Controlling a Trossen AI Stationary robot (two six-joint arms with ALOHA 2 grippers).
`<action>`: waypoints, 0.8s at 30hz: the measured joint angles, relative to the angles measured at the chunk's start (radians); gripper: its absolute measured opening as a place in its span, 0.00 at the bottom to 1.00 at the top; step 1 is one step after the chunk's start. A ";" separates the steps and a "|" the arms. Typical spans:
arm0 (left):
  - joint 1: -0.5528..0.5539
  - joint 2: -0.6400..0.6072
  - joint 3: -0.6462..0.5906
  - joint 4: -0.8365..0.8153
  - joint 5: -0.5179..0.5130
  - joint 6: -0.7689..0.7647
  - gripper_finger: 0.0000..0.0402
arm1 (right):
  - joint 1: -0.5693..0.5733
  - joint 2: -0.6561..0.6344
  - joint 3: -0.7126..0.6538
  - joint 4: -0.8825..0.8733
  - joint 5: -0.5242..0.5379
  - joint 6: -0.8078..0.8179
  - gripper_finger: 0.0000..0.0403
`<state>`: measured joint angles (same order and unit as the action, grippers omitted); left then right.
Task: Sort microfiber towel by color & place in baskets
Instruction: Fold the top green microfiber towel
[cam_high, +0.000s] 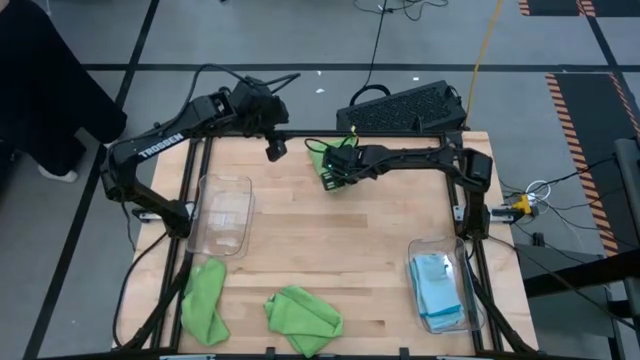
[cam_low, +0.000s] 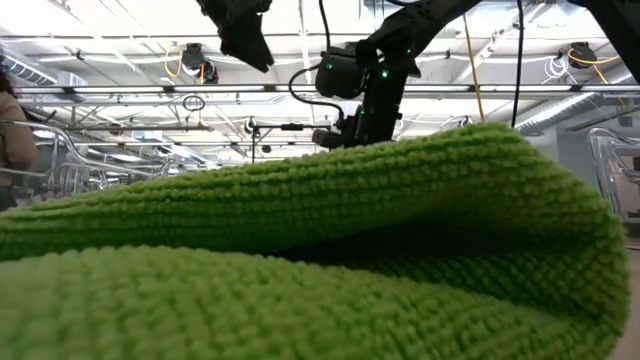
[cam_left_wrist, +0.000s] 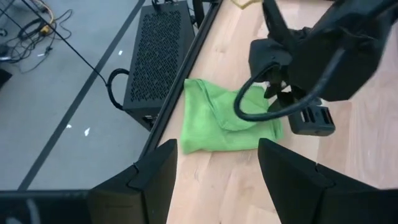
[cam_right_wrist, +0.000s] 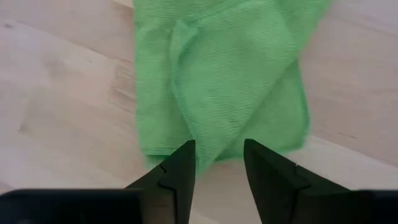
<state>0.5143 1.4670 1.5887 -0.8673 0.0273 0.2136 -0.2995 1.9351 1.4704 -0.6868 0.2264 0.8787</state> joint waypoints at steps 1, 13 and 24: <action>-0.003 0.000 0.000 0.000 0.000 -0.009 0.57 | -0.001 0.005 0.000 0.010 -0.016 0.000 0.32; -0.043 0.000 0.000 0.000 0.000 -0.053 0.57 | 0.007 0.015 -0.054 0.077 -0.044 -0.027 0.32; -0.082 -0.003 0.000 0.001 -0.002 -0.043 0.57 | 0.062 0.016 -0.113 0.159 0.017 -0.110 0.32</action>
<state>0.4324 1.4635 1.5887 -0.8666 0.0257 0.1706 -0.2372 1.9511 1.3576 -0.5278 0.2432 0.7687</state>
